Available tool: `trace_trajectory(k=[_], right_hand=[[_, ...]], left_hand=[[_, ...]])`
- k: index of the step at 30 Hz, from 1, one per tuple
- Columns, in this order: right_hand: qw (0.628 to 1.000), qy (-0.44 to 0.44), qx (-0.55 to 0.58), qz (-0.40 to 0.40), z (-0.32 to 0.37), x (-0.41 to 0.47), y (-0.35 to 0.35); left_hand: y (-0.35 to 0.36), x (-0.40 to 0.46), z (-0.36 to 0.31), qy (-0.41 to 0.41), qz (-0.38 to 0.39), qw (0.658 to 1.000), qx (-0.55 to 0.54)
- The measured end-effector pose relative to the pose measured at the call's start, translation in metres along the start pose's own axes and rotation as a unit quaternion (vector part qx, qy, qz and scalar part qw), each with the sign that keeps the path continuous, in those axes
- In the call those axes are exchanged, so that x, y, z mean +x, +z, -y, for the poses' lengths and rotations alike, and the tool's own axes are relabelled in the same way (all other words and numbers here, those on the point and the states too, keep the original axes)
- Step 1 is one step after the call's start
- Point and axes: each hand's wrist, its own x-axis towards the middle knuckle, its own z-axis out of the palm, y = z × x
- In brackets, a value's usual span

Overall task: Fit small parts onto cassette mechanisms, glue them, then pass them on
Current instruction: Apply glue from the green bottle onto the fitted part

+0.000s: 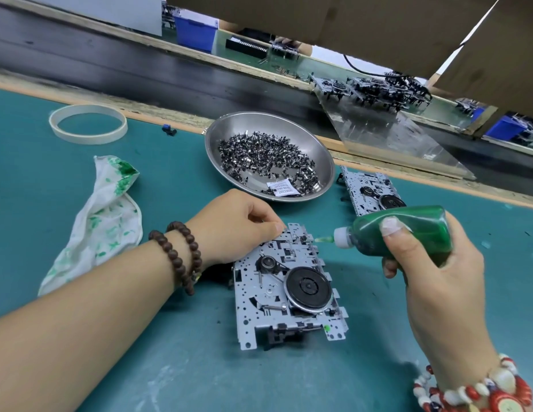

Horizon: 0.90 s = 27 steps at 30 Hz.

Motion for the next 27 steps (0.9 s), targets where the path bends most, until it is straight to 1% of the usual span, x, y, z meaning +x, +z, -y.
trace_trajectory(k=[27], right_hand=[[1.000,-0.006,-0.008,-0.009,-0.0003,-0.0006,-0.0018]], left_hand=[[0.0000,0.0002,0.0006,0.001,-0.001,1.000,0.003]])
